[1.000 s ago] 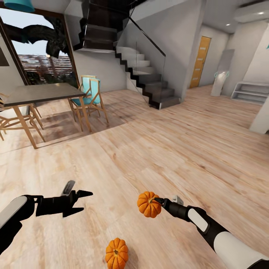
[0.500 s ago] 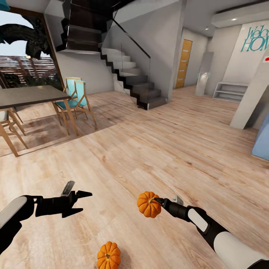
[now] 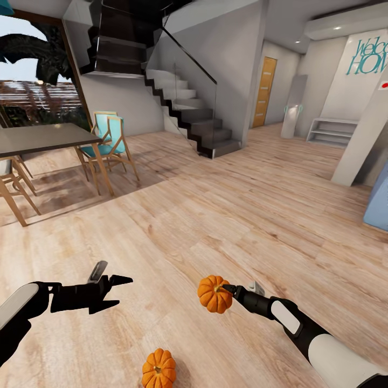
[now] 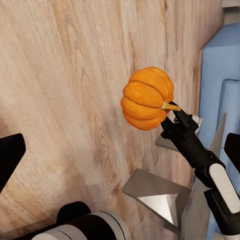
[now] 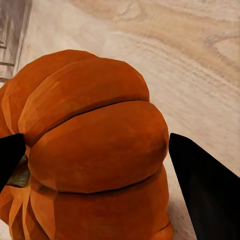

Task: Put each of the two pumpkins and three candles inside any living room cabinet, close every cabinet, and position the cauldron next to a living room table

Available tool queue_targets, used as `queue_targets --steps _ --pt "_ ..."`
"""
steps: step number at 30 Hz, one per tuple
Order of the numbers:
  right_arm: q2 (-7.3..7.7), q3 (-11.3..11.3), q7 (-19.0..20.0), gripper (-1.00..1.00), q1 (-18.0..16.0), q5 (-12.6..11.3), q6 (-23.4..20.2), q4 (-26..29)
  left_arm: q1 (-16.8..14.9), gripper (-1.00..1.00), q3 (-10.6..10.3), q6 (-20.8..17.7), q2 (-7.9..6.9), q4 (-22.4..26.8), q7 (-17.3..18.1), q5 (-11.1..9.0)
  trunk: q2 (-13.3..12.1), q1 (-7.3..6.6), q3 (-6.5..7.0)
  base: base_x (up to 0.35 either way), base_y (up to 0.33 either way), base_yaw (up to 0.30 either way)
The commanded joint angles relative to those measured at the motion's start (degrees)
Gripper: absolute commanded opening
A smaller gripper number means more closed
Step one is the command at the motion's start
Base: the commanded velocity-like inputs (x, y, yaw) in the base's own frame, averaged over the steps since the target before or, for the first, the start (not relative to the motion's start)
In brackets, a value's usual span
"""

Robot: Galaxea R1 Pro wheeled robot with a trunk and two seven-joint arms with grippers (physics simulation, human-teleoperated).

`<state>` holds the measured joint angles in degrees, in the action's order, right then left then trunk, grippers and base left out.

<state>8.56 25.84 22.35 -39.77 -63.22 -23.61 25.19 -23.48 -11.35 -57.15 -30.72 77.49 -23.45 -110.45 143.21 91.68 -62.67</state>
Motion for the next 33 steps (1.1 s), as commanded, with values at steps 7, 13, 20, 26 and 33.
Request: queue_targets --steps 7,13,20,26,33 --pt "0.06 0.2 0.2 -1.00 0.0 -0.7 -0.2 0.0 -0.1 1.00 0.0 0.2 -0.04 -0.1 -0.5 -0.5 0.1 0.04 -0.49 0.000 0.001 -0.005" --pt "0.37 0.2 0.3 -1.00 0.0 -0.8 -0.9 0.0 0.0 1.00 -0.1 0.3 0.28 -1.0 -0.6 1.7 0.1 0.20 -1.82 0.000 0.000 0.000" --pt "2.74 0.3 5.0 -1.00 0.0 -0.8 -1.3 0.0 0.0 1.00 0.1 0.7 2.80 -6.2 -0.2 9.8 0.2 0.38 -3.37 0.000 0.000 0.000" --pt "3.42 0.3 6.1 -1.00 0.0 -0.8 -2.2 0.0 0.0 1.00 -0.5 4.4 4.98 -13.3 4.4 19.6 0.3 0.53 -4.70 0.000 0.000 0.000" --pt "3.40 0.2 6.8 -1.00 0.0 -0.8 -2.5 0.1 0.0 1.00 -0.9 13.4 9.89 -24.7 26.5 43.8 0.4 0.71 -6.25 0.000 0.000 0.000"
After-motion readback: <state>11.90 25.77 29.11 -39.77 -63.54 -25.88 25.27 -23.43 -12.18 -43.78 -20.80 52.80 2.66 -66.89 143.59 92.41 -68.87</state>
